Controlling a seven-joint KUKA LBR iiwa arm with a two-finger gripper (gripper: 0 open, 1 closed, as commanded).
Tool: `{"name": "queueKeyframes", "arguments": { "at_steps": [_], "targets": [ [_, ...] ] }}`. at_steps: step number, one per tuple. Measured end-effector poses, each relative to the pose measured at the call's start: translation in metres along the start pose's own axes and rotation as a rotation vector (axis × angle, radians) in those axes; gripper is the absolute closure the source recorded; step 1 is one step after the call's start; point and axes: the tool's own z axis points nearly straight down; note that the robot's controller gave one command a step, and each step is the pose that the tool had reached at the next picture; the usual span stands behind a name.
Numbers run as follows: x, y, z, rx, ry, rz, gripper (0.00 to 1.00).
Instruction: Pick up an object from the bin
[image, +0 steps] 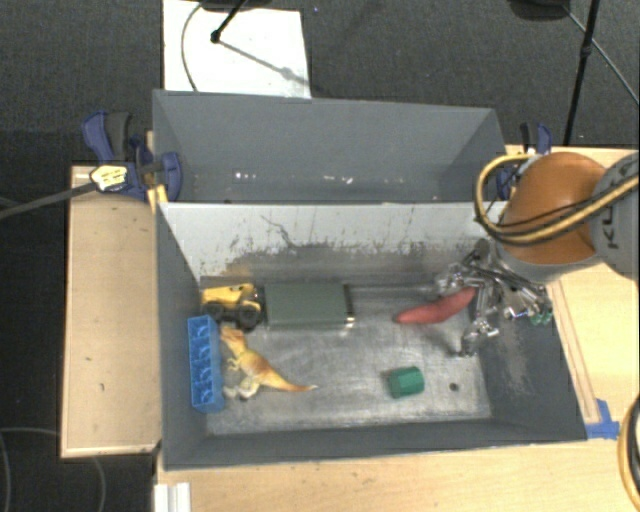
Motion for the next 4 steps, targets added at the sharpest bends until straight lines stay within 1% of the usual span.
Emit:
{"name": "queueKeyframes", "arguments": {
  "at_steps": [1, 3, 4],
  "targets": [
    [-0.005, 0.004, 0.011, 0.001, -0.004, 0.134, 1.00],
    [-0.005, 0.004, 0.009, 0.000, -0.002, 0.134, 1.00],
    [-0.004, 0.004, 0.000, -0.001, 0.001, 0.133, 1.00]
  ]
}}
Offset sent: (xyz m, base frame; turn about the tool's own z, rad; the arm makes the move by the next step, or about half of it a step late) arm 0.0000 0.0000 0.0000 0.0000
